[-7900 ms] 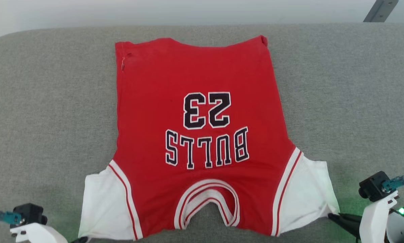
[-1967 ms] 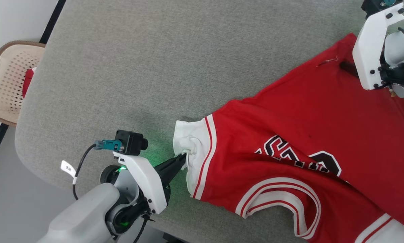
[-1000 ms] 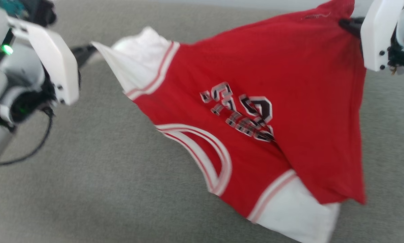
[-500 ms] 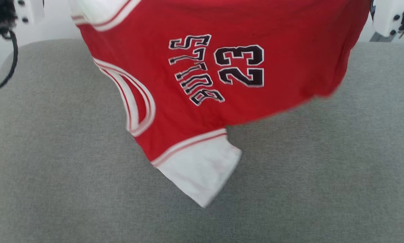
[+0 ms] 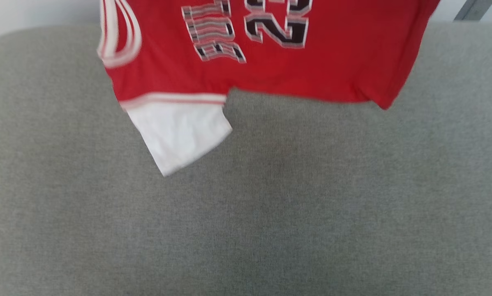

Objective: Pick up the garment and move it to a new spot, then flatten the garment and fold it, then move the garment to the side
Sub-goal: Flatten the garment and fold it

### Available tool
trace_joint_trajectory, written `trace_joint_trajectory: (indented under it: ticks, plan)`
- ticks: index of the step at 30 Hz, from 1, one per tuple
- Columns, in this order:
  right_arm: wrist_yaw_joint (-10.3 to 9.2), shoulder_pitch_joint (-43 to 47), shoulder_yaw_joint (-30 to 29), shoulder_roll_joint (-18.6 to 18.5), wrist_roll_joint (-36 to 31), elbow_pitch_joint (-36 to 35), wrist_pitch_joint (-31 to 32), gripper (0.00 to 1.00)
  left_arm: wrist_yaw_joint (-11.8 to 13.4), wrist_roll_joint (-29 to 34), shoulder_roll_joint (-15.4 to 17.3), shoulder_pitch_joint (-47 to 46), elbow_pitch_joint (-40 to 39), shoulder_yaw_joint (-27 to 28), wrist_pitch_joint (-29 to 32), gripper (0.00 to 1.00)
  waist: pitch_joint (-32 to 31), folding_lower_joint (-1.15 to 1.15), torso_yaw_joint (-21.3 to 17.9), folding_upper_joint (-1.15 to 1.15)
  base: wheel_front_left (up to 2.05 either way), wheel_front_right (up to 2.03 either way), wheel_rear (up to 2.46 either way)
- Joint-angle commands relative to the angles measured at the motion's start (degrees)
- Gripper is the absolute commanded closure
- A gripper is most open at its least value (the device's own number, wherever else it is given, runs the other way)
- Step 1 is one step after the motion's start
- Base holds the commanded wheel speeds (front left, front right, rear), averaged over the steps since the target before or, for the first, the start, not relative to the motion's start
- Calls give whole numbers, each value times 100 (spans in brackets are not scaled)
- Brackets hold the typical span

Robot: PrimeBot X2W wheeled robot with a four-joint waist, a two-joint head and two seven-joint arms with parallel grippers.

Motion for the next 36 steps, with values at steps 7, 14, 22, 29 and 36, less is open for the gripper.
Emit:
trace_joint_trajectory:
  ticks: [7, 14, 22, 29, 36]
  plan:
    - [-4, -788, -370, 390, -909, 916, -1302, 100, -16, 512, -279, -836, 557, 87, -1330, 100, 829, 0, 14, 0, 0, 0, 0]
    - [-4, -1531, -1053, 699, -2019, 1940, -2761, 100, 121, 1053, -528, -1576, 935, 147, -2803, 100, 1272, 0, 127, 0, 0, 0, 0]
    - [-4, -1838, -1625, 1022, -2986, 2693, -3287, 100, 98, 1437, -527, -1334, 491, 706, -2965, 100, 1565, 0, 280, 0, 0, 0, 0]
    - [-4, -1342, -1608, 1240, -3145, 3118, -3183, 100, -184, 1205, -714, -268, 1085, 631, -2942, 100, 1493, 0, 364, 0, 0, 0, 0]
    - [-4, -462, -1412, 1439, -2741, 3259, -2671, 100, -277, 546, -936, 741, 1338, 206, -2011, 100, 1253, 0, 400, 0, 0, 0, 0]
